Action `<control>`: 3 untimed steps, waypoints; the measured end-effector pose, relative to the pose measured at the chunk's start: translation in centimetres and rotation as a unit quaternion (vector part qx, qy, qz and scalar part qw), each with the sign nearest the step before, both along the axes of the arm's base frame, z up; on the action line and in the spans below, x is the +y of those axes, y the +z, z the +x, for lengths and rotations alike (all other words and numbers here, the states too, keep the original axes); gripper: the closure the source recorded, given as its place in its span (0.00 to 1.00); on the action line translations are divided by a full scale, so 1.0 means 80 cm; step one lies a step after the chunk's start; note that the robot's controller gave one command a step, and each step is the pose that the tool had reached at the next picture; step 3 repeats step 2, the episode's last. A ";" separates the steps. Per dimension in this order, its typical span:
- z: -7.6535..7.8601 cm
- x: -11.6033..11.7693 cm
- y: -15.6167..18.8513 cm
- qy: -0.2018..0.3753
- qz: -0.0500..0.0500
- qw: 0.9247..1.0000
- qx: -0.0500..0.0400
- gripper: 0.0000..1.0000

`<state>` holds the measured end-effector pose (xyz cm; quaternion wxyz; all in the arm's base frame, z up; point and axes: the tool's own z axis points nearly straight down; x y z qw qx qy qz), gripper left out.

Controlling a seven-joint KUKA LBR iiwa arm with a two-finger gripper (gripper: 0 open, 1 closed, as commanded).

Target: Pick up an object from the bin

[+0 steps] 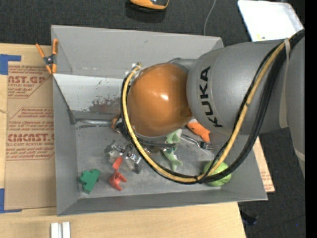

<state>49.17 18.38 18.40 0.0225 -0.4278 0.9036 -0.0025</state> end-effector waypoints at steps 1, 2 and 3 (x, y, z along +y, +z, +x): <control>-0.001 0.001 -0.023 0.090 -0.003 0.996 -0.003 1.00; -0.004 0.006 0.065 0.057 -0.002 0.998 -0.002 1.00; -0.004 0.006 0.065 0.057 -0.002 0.998 -0.002 1.00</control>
Offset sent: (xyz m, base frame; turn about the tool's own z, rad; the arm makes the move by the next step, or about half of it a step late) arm -0.0045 0.0064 0.1021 -0.1347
